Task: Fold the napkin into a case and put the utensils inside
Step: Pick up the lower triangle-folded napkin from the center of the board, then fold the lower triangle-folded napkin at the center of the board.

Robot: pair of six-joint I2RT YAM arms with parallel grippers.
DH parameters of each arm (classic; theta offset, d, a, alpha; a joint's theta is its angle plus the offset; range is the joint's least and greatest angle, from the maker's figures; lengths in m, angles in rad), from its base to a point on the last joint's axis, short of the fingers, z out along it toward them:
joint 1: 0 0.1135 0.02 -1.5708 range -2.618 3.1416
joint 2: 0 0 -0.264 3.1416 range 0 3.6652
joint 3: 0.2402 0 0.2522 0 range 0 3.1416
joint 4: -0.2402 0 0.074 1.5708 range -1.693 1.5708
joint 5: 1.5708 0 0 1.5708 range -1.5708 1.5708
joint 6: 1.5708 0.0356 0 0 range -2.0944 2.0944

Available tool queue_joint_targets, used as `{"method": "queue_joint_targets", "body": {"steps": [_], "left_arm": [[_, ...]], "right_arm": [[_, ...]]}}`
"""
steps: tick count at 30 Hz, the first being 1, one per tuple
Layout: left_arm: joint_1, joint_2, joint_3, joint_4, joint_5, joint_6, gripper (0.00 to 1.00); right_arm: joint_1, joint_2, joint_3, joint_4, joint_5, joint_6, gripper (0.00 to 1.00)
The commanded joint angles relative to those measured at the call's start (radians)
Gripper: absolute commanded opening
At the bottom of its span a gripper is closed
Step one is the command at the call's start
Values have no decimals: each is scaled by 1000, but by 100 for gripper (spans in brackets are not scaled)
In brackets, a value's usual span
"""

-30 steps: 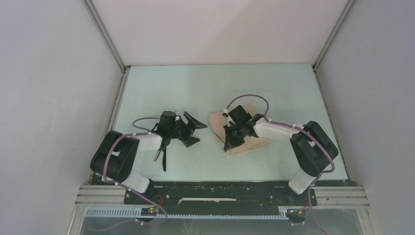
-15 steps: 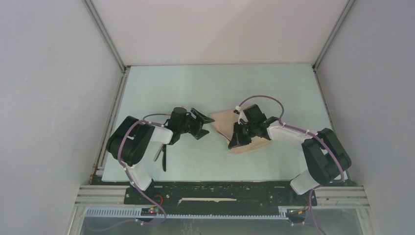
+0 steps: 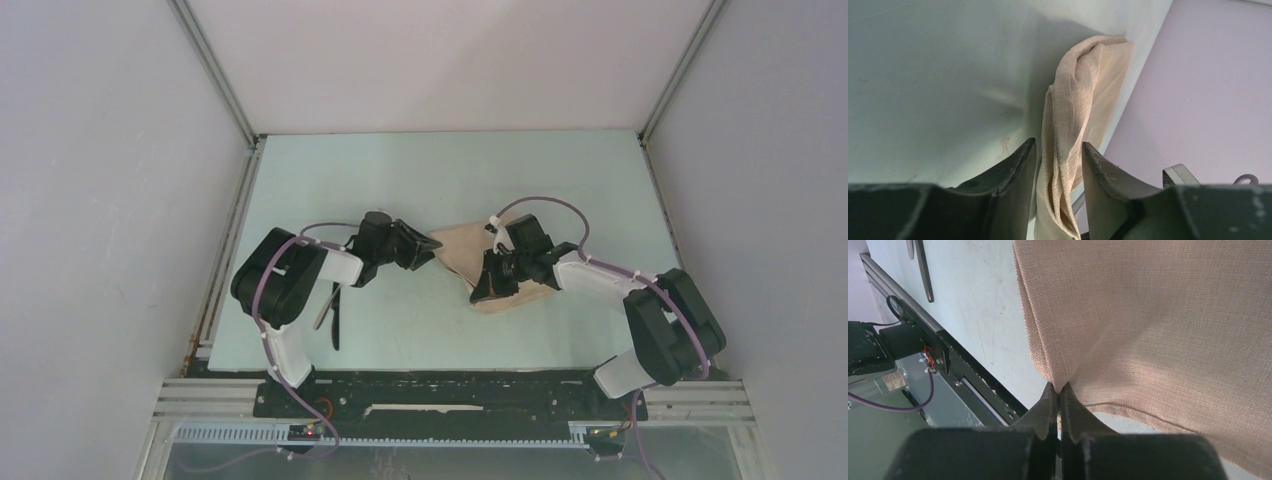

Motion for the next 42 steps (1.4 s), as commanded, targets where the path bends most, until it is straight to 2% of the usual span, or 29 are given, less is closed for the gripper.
{"method": "queue_joint_targets", "body": {"steps": [1,7,11,15,23,36,42], "left_arm": [[-7,16,38,6,-25,34,41],[-10,12,57,-12,-37,53,26],[-27,-18,136,-164,-80,145,18],[-63,-8,269,-331,-126,219,3],[-130,119,522,-571,-185,311,3],[-176,292,781,-682,-182,339,4],[-185,327,829,-698,-177,340,4]], "right_arm": [[-19,-46,-15,36,-20,11,0],[-48,-65,-36,35,-26,13,0],[-73,-77,-57,13,-25,13,0],[-97,-76,-88,3,-32,10,0],[-160,-50,-123,-14,-34,-2,0],[-242,-15,-149,-18,-31,-33,0],[-249,-3,-149,-27,-22,-29,0]]}}
